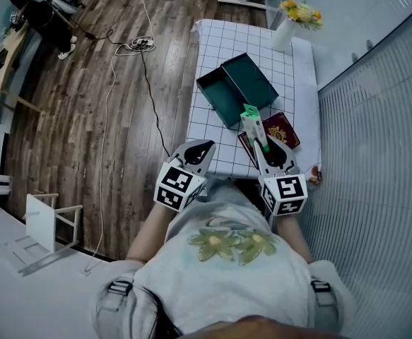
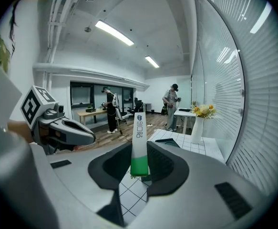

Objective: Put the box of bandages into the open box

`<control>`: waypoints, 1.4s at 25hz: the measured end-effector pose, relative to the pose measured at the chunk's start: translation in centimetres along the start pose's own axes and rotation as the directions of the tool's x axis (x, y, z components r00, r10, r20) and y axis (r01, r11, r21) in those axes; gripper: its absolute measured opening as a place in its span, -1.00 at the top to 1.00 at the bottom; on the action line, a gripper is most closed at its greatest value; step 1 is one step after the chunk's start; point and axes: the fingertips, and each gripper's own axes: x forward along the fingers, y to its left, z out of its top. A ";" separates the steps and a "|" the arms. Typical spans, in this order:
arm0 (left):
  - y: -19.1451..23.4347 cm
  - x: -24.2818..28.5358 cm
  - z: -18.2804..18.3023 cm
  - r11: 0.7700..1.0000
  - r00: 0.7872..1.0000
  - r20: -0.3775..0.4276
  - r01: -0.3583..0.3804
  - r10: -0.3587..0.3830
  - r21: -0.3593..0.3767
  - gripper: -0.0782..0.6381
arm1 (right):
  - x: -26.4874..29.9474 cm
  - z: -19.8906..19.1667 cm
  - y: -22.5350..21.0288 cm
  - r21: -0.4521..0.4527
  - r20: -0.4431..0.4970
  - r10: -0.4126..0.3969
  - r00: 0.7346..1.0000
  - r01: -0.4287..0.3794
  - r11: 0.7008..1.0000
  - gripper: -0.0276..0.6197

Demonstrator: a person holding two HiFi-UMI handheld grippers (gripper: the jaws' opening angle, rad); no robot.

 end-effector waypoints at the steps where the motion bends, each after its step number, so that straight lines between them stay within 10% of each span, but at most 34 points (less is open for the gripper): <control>1: 0.2 0.3 0.2 1.000 1.000 0.001 -0.001 0.001 0.003 0.77 | 0.3 0.2 -0.3 0.000 0.002 -0.001 1.000 0.001 1.000 0.64; 35: 8.3 7.9 0.7 0.996 0.997 -0.075 -0.005 -0.002 -0.087 0.77 | 11.1 2.5 -6.4 0.025 -0.039 -0.008 0.999 0.008 1.000 0.64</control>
